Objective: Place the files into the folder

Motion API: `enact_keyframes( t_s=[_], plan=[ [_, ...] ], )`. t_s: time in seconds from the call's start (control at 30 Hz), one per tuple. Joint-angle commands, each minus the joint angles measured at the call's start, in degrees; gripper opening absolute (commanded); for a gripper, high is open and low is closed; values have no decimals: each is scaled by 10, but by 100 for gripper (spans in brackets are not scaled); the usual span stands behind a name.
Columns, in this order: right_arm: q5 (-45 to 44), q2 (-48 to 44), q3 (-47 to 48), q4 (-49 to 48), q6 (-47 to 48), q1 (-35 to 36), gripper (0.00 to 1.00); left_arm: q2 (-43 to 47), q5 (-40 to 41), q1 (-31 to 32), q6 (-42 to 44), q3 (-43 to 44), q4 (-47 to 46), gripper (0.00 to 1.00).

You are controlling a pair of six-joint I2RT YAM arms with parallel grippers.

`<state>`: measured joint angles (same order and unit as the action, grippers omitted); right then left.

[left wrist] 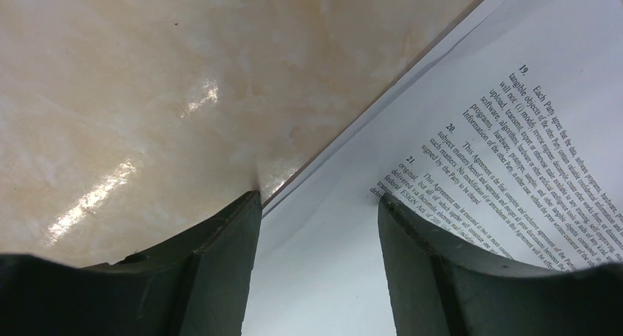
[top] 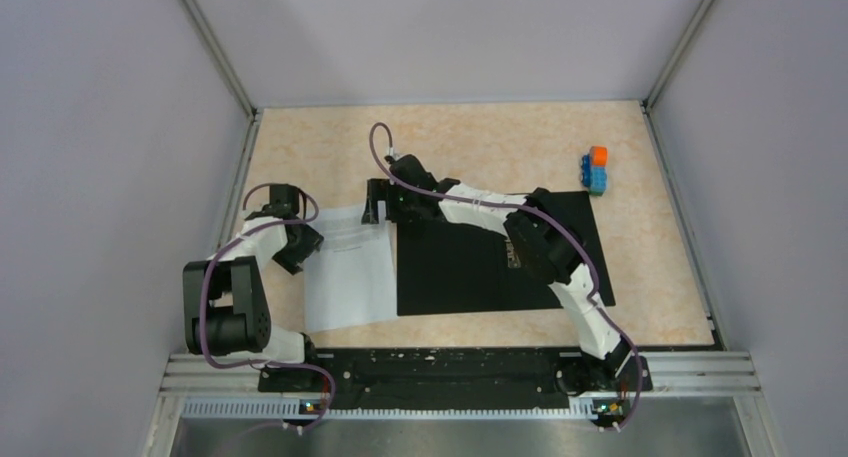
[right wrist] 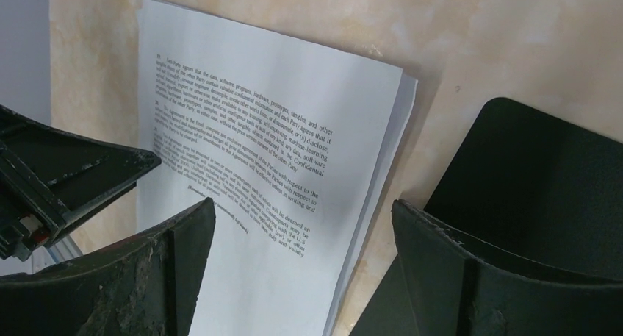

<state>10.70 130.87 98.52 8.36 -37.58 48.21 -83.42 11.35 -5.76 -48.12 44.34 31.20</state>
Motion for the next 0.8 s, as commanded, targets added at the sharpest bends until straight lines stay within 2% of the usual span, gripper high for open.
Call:
enact_keyframes(
  t_s=[0.0,0.27,0.77],
  plan=[
    [-35,-17,-34,76,-10,20,90,-10,-6,-3,-8,4,-8,64],
    [-9,-11,-53,67,-19,36,91,-18,-12,-3,-8,5,-11,64],
    [142,-1,-39,-69,-51,35,91,-33,-41,-2,2,11,-23,63]
  ],
)
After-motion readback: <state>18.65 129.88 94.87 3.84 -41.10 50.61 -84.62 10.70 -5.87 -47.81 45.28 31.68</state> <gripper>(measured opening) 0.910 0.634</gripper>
